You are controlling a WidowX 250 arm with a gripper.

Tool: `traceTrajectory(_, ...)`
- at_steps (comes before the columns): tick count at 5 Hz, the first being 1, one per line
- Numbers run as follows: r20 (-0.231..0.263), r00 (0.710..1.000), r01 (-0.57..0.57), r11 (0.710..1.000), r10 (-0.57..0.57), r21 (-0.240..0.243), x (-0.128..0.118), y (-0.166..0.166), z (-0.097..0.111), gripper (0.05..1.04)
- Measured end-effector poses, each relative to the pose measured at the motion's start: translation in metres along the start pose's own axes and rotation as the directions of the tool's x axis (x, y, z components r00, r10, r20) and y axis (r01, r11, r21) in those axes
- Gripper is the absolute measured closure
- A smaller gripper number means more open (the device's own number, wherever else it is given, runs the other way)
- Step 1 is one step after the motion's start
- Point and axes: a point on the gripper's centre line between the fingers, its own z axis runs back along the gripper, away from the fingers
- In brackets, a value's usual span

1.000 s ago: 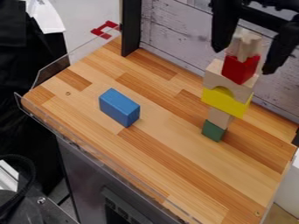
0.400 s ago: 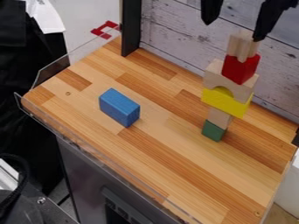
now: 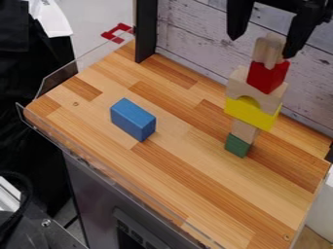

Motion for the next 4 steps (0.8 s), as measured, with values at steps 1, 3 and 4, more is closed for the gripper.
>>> traceTrajectory(1,-0.02,1.0,0.003,1.0,-0.003,0.0,0.0015,-0.0006,-0.006,0.084)
traceTrajectory(3,-0.028,1.0,-0.002,1.0,0.002,-0.009,0.0072,0.0001,-0.011,0.12)
traceTrajectory(4,-0.019,1.0,-0.006,1.0,0.005,-0.016,0.0091,-0.0001,-0.011,0.401)
